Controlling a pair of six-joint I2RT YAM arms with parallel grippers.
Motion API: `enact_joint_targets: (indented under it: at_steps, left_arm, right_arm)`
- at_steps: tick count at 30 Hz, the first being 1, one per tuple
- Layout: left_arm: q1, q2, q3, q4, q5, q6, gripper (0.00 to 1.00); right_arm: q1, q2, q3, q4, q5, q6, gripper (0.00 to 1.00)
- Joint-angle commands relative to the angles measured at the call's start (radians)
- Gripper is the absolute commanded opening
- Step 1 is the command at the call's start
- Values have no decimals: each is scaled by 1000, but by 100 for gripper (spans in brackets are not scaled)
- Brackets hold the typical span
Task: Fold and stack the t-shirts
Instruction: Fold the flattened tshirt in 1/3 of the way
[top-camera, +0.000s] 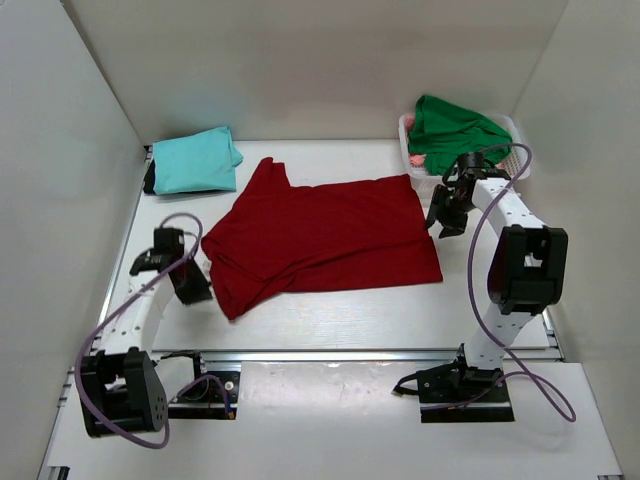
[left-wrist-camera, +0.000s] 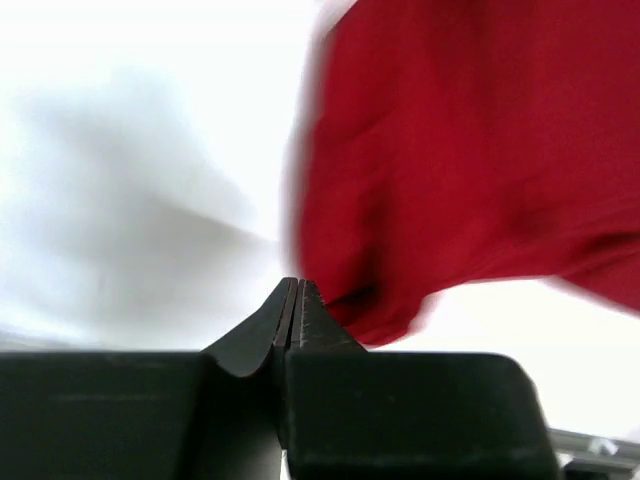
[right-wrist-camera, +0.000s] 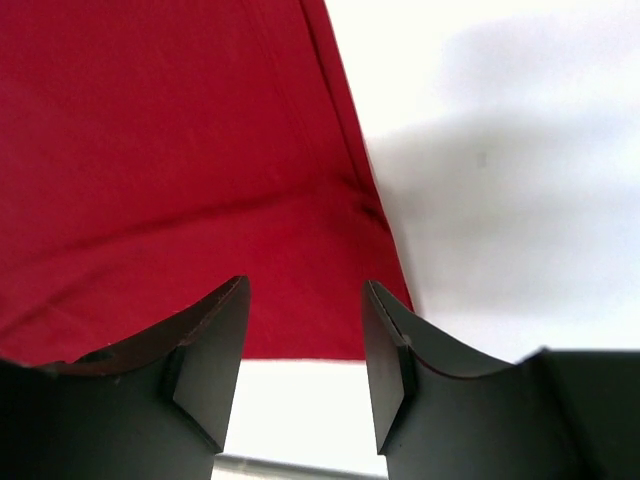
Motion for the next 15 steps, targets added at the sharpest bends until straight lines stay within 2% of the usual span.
enact_joint_targets:
  at_steps: [1, 3, 4, 8, 11, 15]
  left_arm:
    - [2, -108, -153, -91, 28, -45, 7]
    - [-25, -161, -204, -92, 28, -99, 13]
    - [-36, -170, -218, -88, 20, -120, 26]
    - [-35, -234, -299, -19, 55, -234, 42]
    - [-51, -262, -347, 35, 59, -341, 45]
    - [-61, -317, -391, 78, 40, -462, 44]
  right_arm:
    - [3, -98, -67, 36, -13, -1, 46]
    - [14, -120, -98, 49, -12, 4, 46]
    - [26, -138, -115, 49, -6, 2, 46]
    - [33, -155, -160, 60, -16, 13, 46]
    - [69, -164, -160, 61, -29, 7, 46]
    - [83, -170, -158, 56, -29, 8, 46]
